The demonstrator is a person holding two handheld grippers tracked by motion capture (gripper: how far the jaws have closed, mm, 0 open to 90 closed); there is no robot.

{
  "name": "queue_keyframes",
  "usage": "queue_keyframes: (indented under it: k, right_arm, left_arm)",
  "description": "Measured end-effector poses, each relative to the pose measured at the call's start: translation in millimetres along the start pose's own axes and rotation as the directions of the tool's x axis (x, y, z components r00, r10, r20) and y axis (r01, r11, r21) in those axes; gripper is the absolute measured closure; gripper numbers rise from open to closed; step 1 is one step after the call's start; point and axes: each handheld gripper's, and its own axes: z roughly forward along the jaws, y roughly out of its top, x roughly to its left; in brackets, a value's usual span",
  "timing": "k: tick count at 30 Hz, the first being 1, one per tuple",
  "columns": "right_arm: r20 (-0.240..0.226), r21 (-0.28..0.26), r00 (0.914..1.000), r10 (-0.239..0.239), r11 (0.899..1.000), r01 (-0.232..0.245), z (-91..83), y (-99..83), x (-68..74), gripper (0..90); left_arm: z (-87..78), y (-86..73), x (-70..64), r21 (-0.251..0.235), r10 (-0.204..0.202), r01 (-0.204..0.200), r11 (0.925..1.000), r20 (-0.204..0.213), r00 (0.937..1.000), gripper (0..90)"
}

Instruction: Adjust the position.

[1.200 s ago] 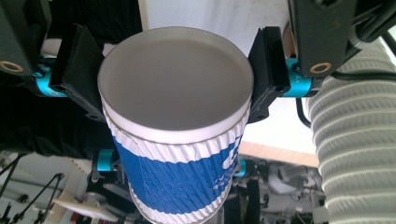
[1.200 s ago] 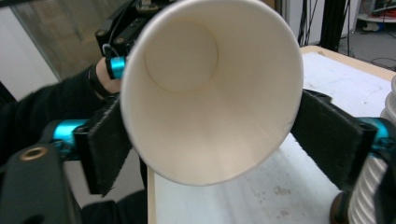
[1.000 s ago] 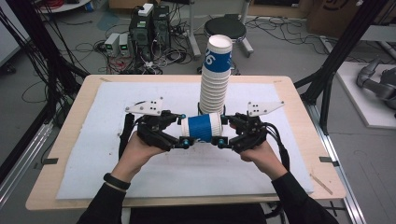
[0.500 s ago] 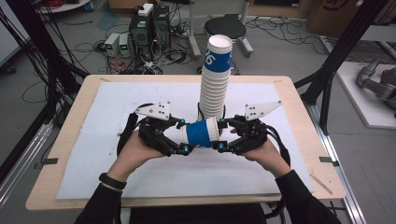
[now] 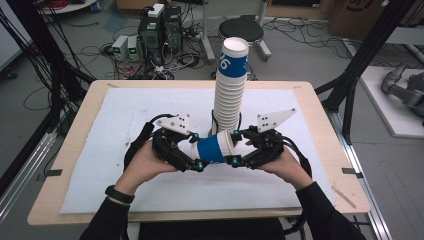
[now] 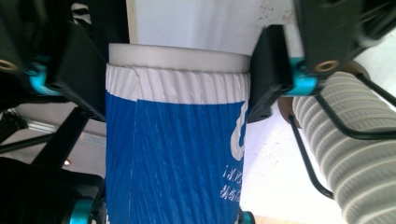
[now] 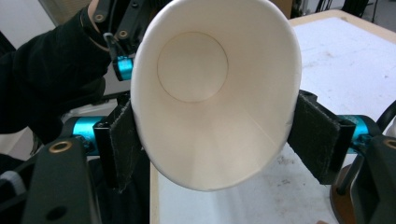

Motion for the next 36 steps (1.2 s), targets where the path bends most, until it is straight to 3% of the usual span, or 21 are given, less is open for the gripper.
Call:
queue_keyframes:
  k: [7, 8, 12, 25, 29, 32, 36]
  right_arm:
    - [0.007, -0.035, 1.0, -0.002, 0.999, 0.002, -1.8, 1.9, 1.3, 19.2]
    - [0.012, -0.075, 0.9999, -0.003, 0.997, 0.003, -2.9, 3.0, 2.5, 18.5]
    - [0.016, -0.127, 0.9998, 0.011, 0.992, -0.008, -4.8, 3.9, 2.6, 18.3]
    - [0.047, -0.23, 0.9983, 0.035, 0.973, -0.023, -20.4, 0.2, 3.6, 18.1]
    - [0.031, -0.278, 0.9974, 0.064, 0.959, -0.053, -26.1, -1.9, 1.0, 18.1]
    - [0.007, -0.303, 0.9954, 0.095, 0.949, -0.089, -26.8, -5.0, -1.8, 18.1]
    - [0.005, -0.28, 0.9947, 0.102, 0.955, -0.097, -20.6, -7.4, -1.9, 18.1]
  left_arm:
    - [-2.1, -2.5, 2.9, -0.067, -0.004, 0.006, 0.9978, 0.03, 0.9995, 29.3]
    - [-3.2, -2.2, 3.1, -0.089, -0.002, 0.005, 0.996, 0.033, 0.9994, 29.3]
    - [-8.3, -1.4, 3.2, -0.149, 0.012, -0.009, 0.9887, 0.015, 0.9998, 29.4]
    - [-17.7, -2.1, 6.1, -0.226, -0.002, 0.004, 0.9741, 0.005, 1.0, 29.3]
    - [-18.3, -2.5, 8.9, -0.258, -0.018, 0.019, 0.9661, 0.006, 0.9998, 29.3]
    - [-18.1, -2.4, 9.3, -0.258, -0.013, 0.013, 0.9661, 0.002, 0.9999, 29.3]
    - [-17.7, -2.3, 9.3, -0.267, -0.022, 0.021, 0.9635, -0.001, 0.9998, 29.3]
